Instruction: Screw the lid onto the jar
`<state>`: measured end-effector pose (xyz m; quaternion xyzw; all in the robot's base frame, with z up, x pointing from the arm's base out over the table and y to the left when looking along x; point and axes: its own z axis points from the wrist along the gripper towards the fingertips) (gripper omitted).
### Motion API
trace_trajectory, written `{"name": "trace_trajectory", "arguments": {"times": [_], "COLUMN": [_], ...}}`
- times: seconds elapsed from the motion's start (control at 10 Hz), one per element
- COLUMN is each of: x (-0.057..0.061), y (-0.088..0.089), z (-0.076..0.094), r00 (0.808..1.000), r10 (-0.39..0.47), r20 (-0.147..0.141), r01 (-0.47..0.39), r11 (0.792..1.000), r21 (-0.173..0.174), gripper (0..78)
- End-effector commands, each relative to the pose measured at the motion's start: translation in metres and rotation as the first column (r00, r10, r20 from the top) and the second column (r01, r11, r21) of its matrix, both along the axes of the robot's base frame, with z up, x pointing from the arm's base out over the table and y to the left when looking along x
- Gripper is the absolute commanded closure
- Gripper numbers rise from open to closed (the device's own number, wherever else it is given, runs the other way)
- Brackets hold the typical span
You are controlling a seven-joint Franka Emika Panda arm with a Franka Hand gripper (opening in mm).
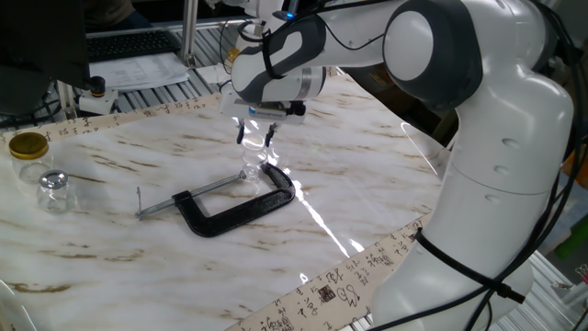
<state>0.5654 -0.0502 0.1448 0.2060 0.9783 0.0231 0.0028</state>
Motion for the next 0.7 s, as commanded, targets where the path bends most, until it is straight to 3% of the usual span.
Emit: {"name": "trace_trajectory", "arguments": {"times": [0.1,0.4,0.6,0.7], "x": [-0.0119,-0.0118,-0.0118,-0.0118], "y": [0.0045,0.0044,0.0044,0.0044], "z": [-0.0231,-0.0236,-0.0236,-0.0236], "r00": [0.998,0.991,0.984,0.968], "r10": [-0.04,-0.123,-0.169,-0.247], "r20": [-0.041,-0.053,-0.054,-0.048], "r01": [0.041,0.126,0.172,0.249], "r11": [0.999,0.99,0.984,0.967], "r21": [0.025,0.059,0.056,0.058], "gripper": [76.4,76.4,76.4,76.4]}}
